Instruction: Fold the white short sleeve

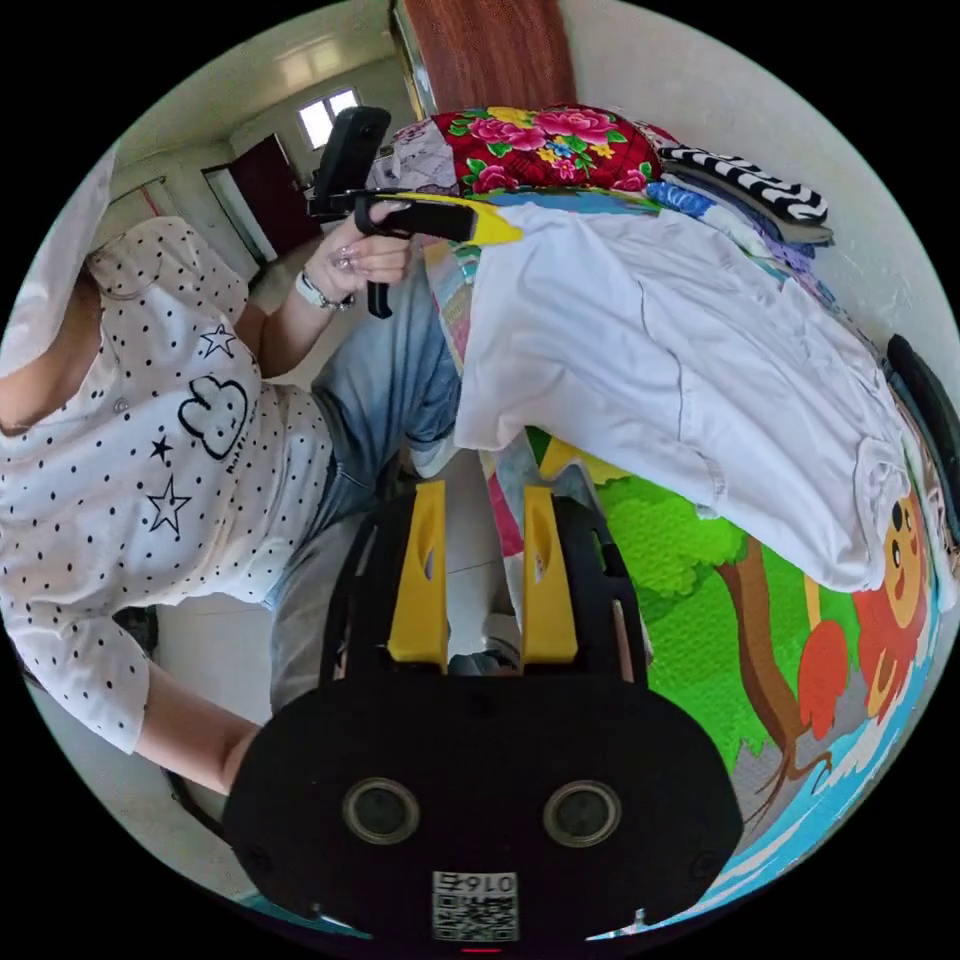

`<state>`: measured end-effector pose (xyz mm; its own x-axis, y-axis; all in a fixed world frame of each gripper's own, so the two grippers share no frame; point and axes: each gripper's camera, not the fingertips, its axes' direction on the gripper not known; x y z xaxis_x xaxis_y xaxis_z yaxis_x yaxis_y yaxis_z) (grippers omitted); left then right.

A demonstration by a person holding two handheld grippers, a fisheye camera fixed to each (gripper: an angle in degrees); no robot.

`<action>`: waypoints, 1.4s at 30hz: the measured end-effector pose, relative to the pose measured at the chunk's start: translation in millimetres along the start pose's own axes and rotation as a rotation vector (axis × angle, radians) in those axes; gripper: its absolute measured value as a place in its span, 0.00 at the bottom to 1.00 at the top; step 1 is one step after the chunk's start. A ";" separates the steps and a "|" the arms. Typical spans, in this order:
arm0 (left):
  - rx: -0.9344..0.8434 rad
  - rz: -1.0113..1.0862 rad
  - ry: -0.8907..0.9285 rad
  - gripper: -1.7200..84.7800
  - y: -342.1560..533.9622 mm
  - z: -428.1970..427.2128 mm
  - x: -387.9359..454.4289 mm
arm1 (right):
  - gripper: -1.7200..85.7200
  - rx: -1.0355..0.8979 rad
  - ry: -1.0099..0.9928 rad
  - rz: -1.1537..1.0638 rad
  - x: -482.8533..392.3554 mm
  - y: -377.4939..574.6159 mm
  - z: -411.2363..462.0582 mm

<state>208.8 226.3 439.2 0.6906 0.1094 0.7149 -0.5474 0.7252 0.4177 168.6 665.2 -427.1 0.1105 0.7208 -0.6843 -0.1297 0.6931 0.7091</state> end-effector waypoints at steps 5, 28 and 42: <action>0.002 0.000 0.007 0.01 -9.6 -22.3 0.5 | 0.17 0.027 -0.125 0.130 25.2 -23.7 27.6; -0.009 -0.005 0.061 0.01 -33.4 -84.0 8.4 | 0.04 0.048 -0.165 0.205 35.0 -45.8 10.3; -0.198 0.084 0.271 0.01 -16.3 -60.8 37.7 | 0.02 0.279 0.122 -0.150 -50.1 48.7 -137.3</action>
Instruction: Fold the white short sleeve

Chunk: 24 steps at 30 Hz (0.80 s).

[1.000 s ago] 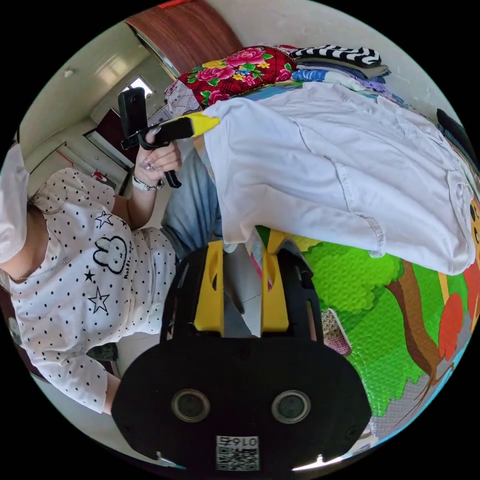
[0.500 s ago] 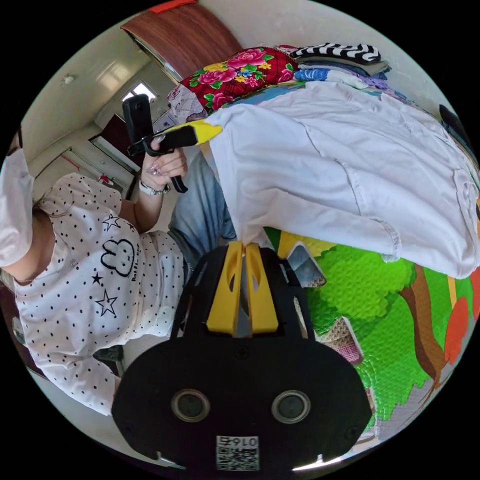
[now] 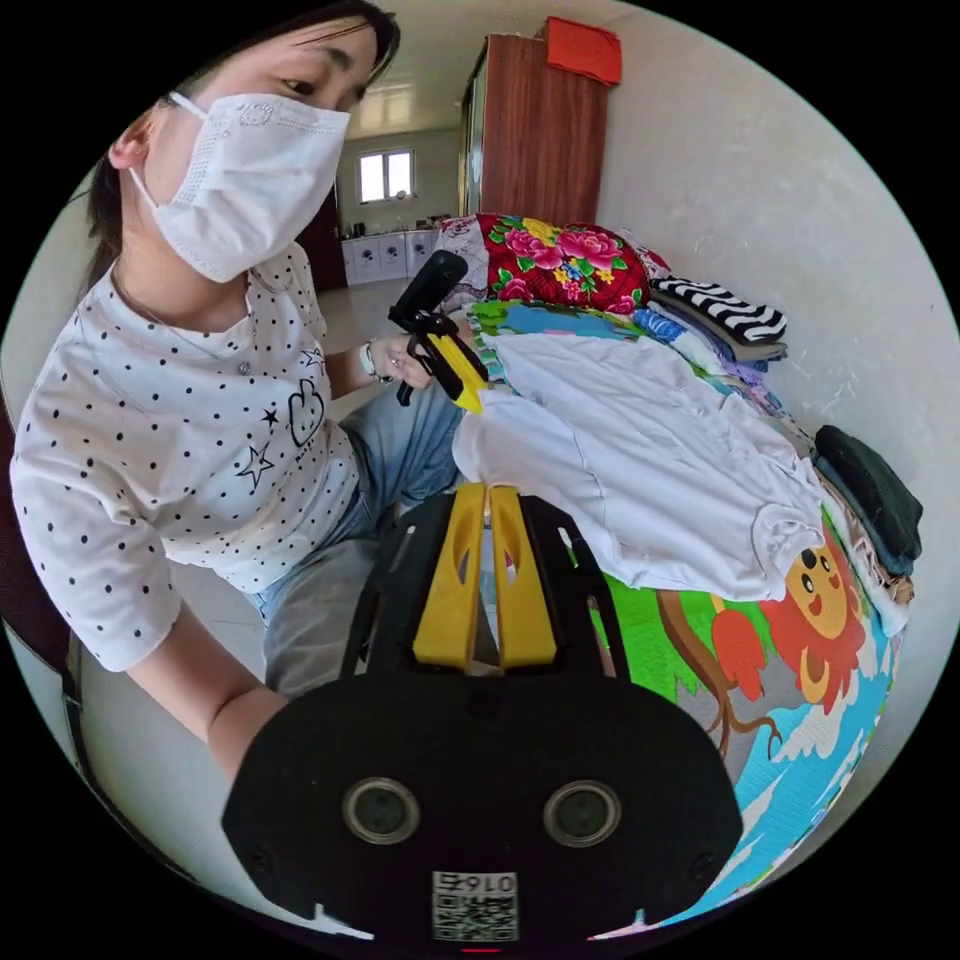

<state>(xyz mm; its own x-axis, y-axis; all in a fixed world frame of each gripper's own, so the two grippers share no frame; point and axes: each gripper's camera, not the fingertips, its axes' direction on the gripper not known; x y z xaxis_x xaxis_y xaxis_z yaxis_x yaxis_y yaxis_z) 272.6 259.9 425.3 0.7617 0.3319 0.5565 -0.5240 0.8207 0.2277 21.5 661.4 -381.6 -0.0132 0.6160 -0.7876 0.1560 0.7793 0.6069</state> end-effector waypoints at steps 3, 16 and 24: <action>-0.052 0.005 0.019 0.01 1.3 12.1 2.0 | 0.02 -0.073 0.035 0.000 -1.8 12.5 -7.7; 0.060 -0.001 0.134 0.01 -8.0 -11.0 -21.3 | 0.02 0.090 0.159 -0.025 26.3 62.3 -76.2; 0.319 -0.189 0.027 0.01 -45.9 -49.1 -106.7 | 0.03 0.148 0.220 0.332 190.7 50.7 -78.7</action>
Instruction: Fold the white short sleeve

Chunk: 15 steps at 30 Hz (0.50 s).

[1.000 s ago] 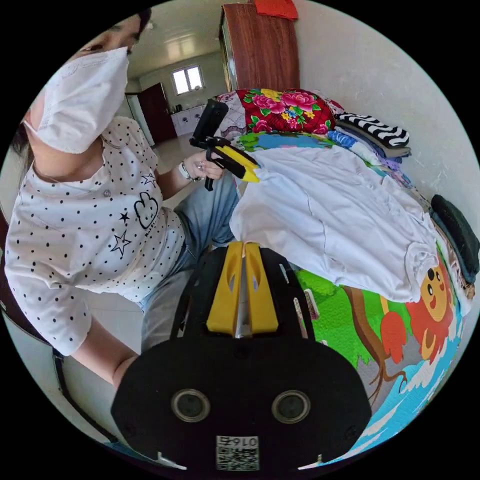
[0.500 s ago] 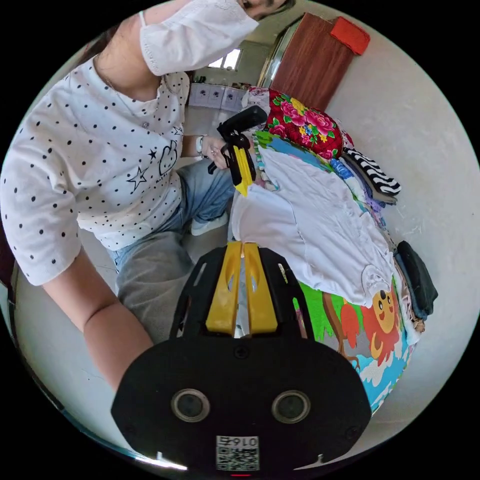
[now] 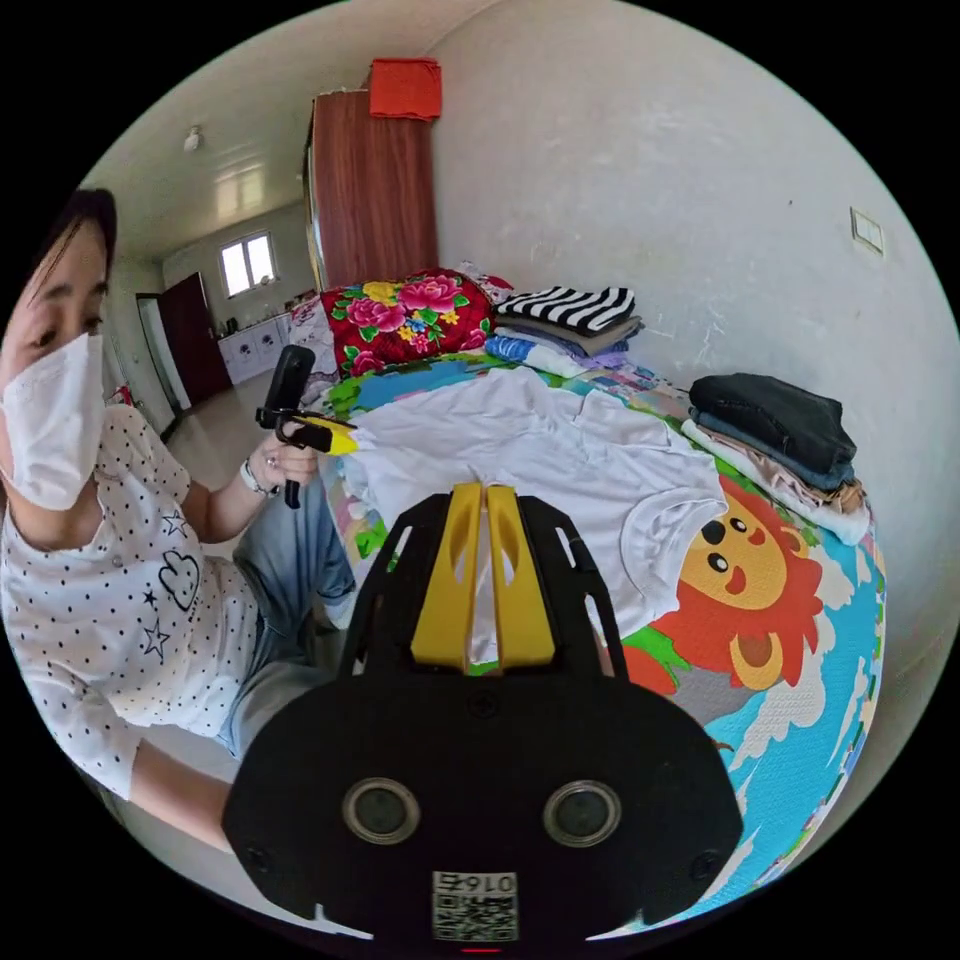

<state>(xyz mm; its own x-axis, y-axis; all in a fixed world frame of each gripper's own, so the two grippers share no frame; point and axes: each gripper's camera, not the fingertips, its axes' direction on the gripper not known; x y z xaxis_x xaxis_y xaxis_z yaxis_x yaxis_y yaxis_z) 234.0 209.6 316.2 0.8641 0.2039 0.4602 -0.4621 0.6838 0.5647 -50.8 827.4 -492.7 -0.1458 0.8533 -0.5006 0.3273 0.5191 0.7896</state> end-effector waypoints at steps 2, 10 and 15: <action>0.010 -0.065 -0.085 0.01 -3.4 2.9 -21.2 | 0.03 -0.066 0.030 0.042 39.2 -18.0 36.0; -0.007 -0.237 -0.271 0.08 13.3 -6.5 -69.0 | 0.13 -0.337 0.131 0.382 160.0 -2.0 122.8; -0.095 -0.217 -0.177 0.08 21.2 5.2 -74.9 | 0.14 -0.135 0.109 0.417 176.2 31.6 59.9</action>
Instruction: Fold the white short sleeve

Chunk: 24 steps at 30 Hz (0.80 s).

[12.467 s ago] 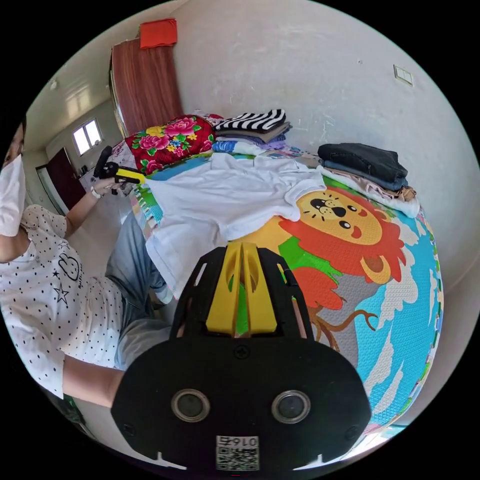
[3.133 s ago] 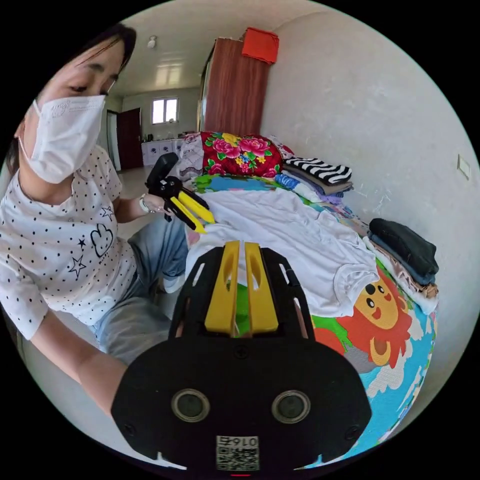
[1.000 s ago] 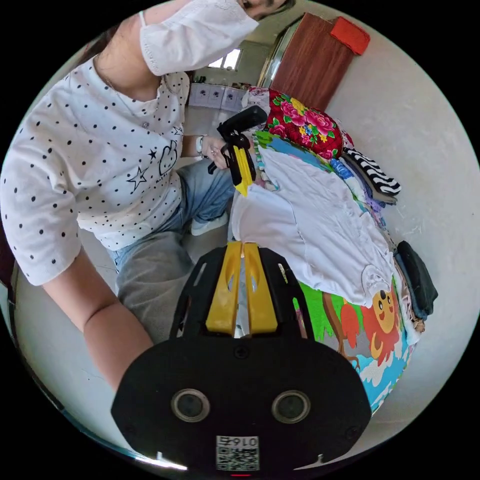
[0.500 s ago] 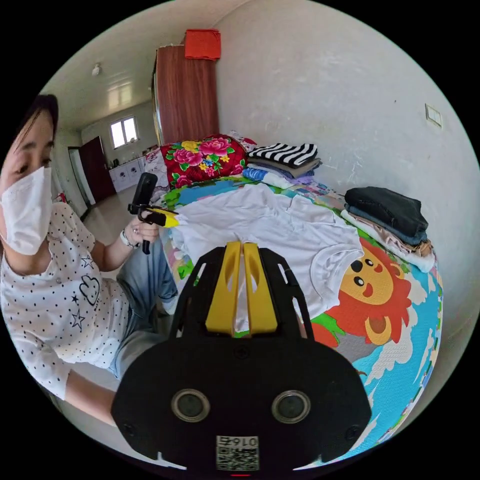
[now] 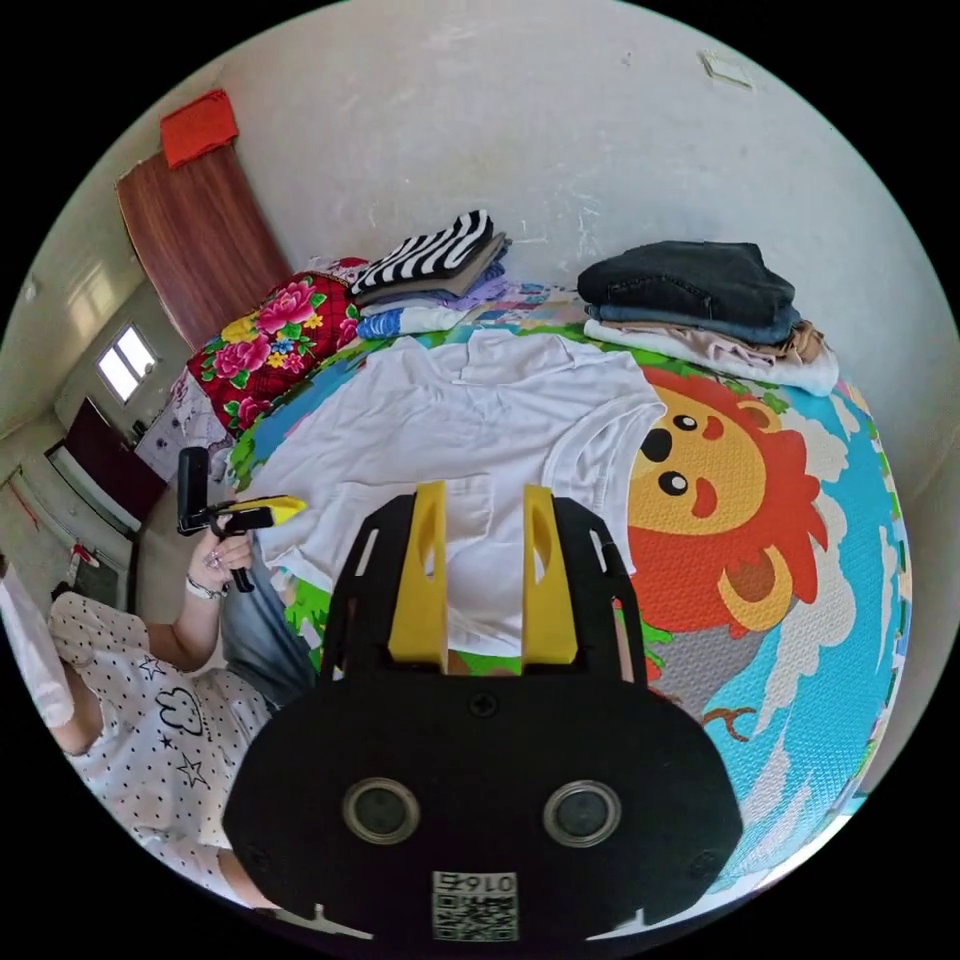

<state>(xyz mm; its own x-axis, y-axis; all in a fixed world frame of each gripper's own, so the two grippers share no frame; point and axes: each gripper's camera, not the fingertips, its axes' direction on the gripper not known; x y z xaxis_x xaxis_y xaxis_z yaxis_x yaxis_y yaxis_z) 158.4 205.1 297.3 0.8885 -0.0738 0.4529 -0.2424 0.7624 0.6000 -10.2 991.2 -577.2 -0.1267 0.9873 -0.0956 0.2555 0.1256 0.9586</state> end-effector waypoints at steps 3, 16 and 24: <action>-0.046 0.029 0.029 0.08 4.3 8.6 1.4 | 0.14 0.053 -0.074 -0.045 16.9 36.2 -26.5; -0.093 0.081 0.117 0.06 22.0 29.9 8.7 | 0.15 0.010 -0.279 -0.169 29.6 106.2 -11.2; -0.095 0.129 0.200 0.02 42.8 34.0 21.1 | 0.07 -0.060 -0.259 -0.257 1.7 102.0 28.5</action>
<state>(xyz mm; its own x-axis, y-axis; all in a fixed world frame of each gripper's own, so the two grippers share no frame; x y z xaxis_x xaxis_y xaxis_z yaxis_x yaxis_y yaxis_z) 153.6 214.4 354.9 0.9142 0.1491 0.3769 -0.3295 0.8150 0.4767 42.9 1008.5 -487.2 0.0694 0.9171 -0.3927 0.1888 0.3744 0.9078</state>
